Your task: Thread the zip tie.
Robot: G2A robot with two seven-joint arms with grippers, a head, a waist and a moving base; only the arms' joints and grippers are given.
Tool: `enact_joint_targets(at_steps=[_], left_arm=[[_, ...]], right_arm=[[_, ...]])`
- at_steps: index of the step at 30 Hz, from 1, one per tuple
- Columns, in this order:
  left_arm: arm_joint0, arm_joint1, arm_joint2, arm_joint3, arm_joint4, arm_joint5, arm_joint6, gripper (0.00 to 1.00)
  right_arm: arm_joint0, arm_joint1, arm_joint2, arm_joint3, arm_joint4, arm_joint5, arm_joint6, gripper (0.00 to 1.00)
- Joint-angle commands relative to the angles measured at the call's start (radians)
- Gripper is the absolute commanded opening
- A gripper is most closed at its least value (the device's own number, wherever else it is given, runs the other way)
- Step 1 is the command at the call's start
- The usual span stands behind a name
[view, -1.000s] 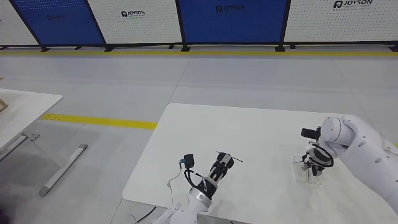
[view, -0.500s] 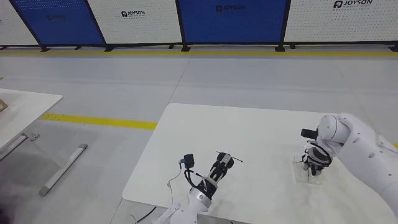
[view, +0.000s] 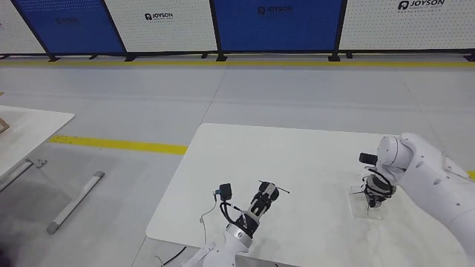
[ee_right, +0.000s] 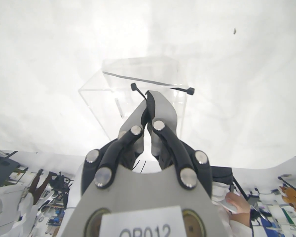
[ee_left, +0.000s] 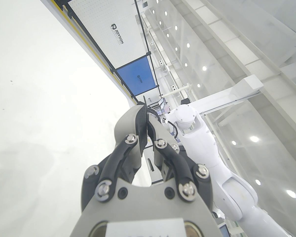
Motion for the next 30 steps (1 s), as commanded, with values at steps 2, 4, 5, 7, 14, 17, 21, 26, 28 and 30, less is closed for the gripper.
enact_joint_targets(at_steps=[2, 4, 5, 7, 14, 17, 21, 26, 28, 30], left_arm=[[0.0, 0.0, 0.0, 0.0, 0.0, 0.0, 0.0, 0.0], [0.0, 0.0, 0.0, 0.0, 0.0, 0.0, 0.0, 0.0], [0.0, 0.0, 0.0, 0.0, 0.0, 0.0, 0.0, 0.0], [0.0, 0.0, 0.0, 0.0, 0.0, 0.0, 0.0, 0.0], [0.0, 0.0, 0.0, 0.0, 0.0, 0.0, 0.0, 0.0], [0.0, 0.0, 0.0, 0.0, 0.0, 0.0, 0.0, 0.0], [0.0, 0.0, 0.0, 0.0, 0.0, 0.0, 0.0, 0.0], [0.0, 0.0, 0.0, 0.0, 0.0, 0.0, 0.0, 0.0], [0.0, 0.0, 0.0, 0.0, 0.0, 0.0, 0.0, 0.0], [0.0, 0.0, 0.0, 0.0, 0.0, 0.0, 0.0, 0.0]], right_arm=[[0.0, -0.004, -0.007, -0.016, -0.01, 0.0, 0.0, 0.0], [0.001, -0.003, -0.011, -0.025, -0.018, 0.0, 0.0, 0.0], [0.0, -0.002, -0.012, -0.033, -0.024, 0.0, 0.0, 0.0], [-0.001, 0.002, -0.013, -0.044, -0.028, 0.0, 0.0, 0.0], [-0.009, 0.026, -0.012, -0.107, -0.068, 0.0, 0.0, 0.0], [-0.015, 0.04, -0.005, -0.136, -0.075, 0.0, 0.0, 0.0], [-0.025, 0.063, 0.013, -0.179, -0.072, 0.0, 0.0, 0.0], [-0.041, 0.102, 0.045, -0.23, -0.073, 0.0, 0.0, 0.0], [-0.048, 0.118, 0.059, -0.252, -0.077, 0.0, 0.0, 0.0], [-0.056, 0.131, 0.073, -0.27, -0.078, 0.0, 0.0, 0.0]])
